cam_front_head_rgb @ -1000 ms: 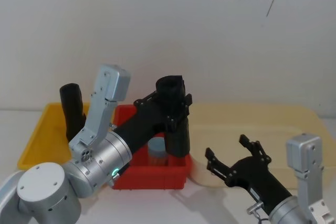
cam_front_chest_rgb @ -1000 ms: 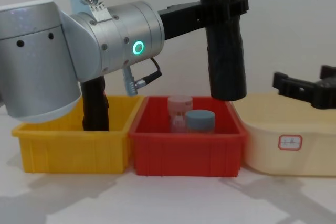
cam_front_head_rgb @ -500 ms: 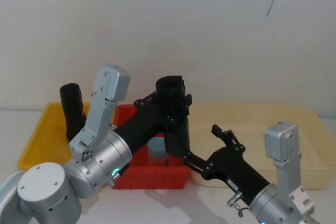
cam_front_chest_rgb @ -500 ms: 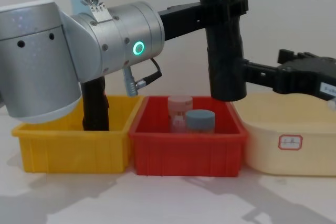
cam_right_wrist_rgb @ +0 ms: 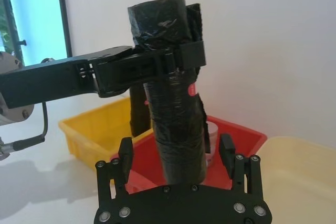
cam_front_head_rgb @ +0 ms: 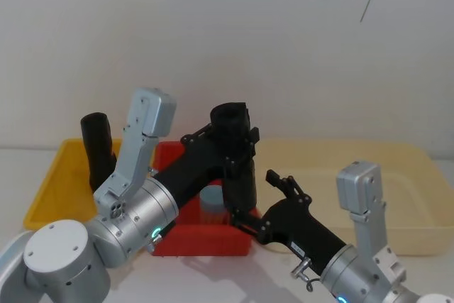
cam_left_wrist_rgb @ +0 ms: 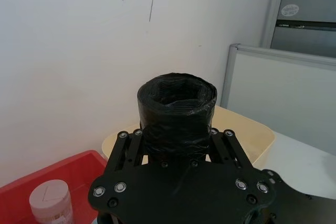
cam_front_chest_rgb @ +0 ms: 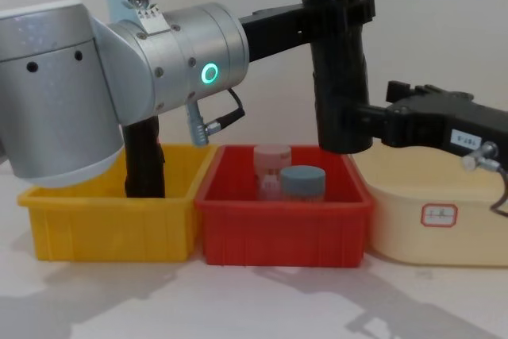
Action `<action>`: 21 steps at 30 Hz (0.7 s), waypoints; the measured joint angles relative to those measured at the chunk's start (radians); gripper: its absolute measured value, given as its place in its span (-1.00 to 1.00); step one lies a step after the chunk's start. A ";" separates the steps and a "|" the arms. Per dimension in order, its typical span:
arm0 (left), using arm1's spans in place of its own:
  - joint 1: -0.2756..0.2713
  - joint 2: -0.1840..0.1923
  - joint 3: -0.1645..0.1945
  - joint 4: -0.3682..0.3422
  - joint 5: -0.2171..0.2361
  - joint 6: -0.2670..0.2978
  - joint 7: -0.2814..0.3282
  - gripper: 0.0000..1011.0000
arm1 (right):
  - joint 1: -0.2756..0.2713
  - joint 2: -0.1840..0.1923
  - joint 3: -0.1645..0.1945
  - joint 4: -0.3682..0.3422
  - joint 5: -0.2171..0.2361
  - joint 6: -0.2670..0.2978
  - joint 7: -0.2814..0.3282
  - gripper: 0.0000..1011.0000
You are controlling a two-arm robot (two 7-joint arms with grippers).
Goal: Pick up the garbage bag with the one hand and transfer it to the other hand.
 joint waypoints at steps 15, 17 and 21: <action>0.000 0.000 0.000 0.000 0.000 0.000 0.000 -0.06 | 0.050 -0.015 -0.030 0.059 0.005 -0.005 0.025 0.98; 0.000 0.000 0.000 0.000 0.000 0.000 0.000 -0.06 | 0.060 -0.019 -0.034 0.070 0.005 -0.008 0.028 0.98; 0.000 0.000 0.000 0.000 0.000 0.000 0.000 -0.06 | 0.077 -0.026 -0.039 0.091 0.005 -0.012 0.034 0.98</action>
